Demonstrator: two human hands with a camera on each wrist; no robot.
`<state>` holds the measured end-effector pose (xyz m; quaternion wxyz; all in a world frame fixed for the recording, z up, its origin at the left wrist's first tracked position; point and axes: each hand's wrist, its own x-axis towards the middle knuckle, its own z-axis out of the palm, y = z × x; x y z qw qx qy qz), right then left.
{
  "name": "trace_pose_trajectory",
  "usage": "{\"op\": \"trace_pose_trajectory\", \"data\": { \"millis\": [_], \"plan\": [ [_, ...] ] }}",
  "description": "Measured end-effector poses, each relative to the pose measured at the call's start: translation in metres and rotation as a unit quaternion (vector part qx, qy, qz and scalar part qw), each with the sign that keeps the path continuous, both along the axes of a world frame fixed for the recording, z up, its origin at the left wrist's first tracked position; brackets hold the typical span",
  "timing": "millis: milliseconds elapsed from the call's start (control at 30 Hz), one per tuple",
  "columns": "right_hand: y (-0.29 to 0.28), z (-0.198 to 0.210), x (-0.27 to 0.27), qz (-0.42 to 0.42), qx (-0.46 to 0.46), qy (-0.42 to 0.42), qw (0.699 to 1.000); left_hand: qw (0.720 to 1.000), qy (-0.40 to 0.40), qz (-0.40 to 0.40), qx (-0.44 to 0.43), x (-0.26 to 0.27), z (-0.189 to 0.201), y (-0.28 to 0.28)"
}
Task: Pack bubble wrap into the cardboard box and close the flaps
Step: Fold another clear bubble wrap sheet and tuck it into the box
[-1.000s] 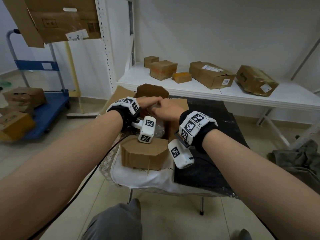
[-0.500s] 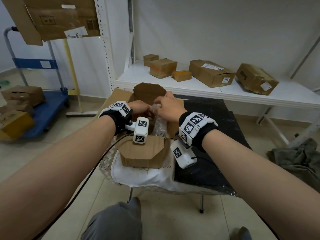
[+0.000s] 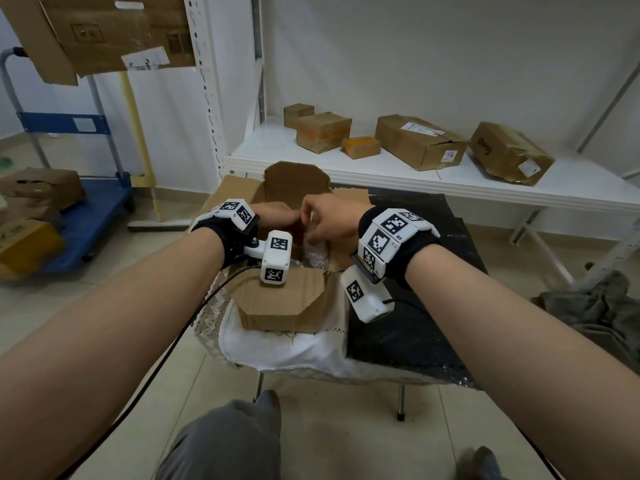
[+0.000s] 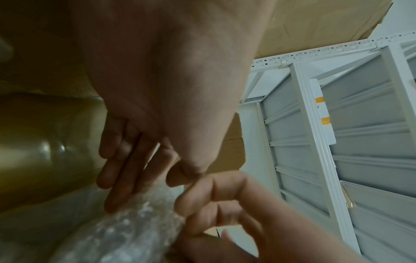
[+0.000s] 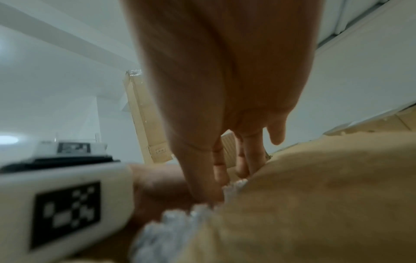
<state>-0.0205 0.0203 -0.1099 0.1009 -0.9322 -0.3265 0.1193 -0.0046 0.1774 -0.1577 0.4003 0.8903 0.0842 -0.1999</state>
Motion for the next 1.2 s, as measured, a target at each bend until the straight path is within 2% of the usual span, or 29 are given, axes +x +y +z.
{"op": "trace_pose_trajectory", "data": {
  "millis": [100, 200, 300, 400, 633, 900, 1033, 1200],
  "plan": [
    [0.003, -0.011, -0.001, -0.003, -0.015, -0.026, 1.0, 1.0, -0.008, -0.008, 0.028, 0.0, 0.0, -0.003],
    [0.005, -0.016, -0.004, 0.008, -0.027, -0.008, 1.0, 0.995, -0.022, -0.028, 0.091, -0.001, -0.002, -0.001],
    [0.003, -0.012, -0.007, 0.032, -0.042, 0.018, 0.998, 0.997, -0.055, -0.035, 0.045, 0.001, -0.007, 0.002],
    [0.0, -0.005, -0.011, 0.059, -0.065, 0.03, 0.996, 0.994, -0.108, 0.015, -0.007, 0.004, -0.015, 0.008],
    [0.003, 0.0, -0.014, 0.08, -0.154, 0.053, 0.983, 0.988, -0.122, 0.043, -0.082, 0.004, -0.012, 0.005],
    [0.005, -0.007, -0.013, 0.094, -0.21, 0.033, 0.973, 0.987, -0.155, 0.011, -0.041, 0.002, -0.013, 0.006],
    [0.007, -0.005, -0.018, 0.11, -0.259, 0.019, 0.959, 0.993, -0.117, -0.01, -0.015, 0.003, -0.009, 0.006],
    [0.012, -0.013, -0.021, 0.08, -0.286, 0.04, 0.954, 0.991, 0.025, -0.084, 0.1, 0.002, 0.003, -0.008]
  ]
}}
